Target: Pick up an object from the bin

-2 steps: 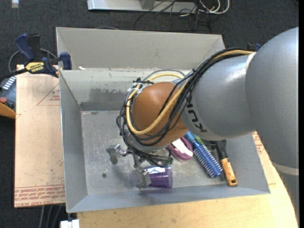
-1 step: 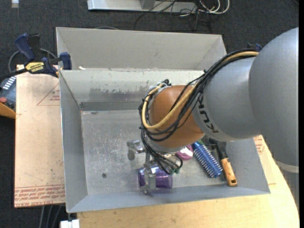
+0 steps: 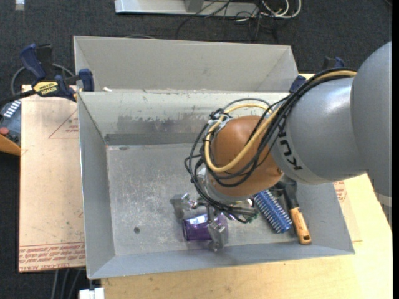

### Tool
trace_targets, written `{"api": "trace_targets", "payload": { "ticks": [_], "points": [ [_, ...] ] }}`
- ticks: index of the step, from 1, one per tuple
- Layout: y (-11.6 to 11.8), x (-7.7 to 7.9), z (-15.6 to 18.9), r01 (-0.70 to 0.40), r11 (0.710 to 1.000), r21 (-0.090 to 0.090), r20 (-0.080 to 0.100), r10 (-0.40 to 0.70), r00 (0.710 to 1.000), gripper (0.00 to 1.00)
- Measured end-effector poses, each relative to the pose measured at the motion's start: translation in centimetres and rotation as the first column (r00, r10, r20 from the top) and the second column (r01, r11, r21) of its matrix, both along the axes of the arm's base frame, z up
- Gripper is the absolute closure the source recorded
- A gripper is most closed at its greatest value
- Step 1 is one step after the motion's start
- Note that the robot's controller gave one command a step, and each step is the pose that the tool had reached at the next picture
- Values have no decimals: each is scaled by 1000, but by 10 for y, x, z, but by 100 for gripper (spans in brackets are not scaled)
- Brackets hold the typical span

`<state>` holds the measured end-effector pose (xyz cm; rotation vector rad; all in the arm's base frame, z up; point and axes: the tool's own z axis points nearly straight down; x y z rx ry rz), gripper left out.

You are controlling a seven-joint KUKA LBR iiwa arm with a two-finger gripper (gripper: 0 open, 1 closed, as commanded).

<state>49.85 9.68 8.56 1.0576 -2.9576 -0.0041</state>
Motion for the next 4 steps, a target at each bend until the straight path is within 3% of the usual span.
{"api": "trace_targets", "payload": {
  "ticks": [1,2,4],
  "points": [
    [-10,-10,-12,322,947,2,3,-322,947,100],
    [-11,-11,-13,359,933,4,6,-359,933,100],
    [-11,-13,0,350,937,1,1,-350,937,100]
  ]
}}
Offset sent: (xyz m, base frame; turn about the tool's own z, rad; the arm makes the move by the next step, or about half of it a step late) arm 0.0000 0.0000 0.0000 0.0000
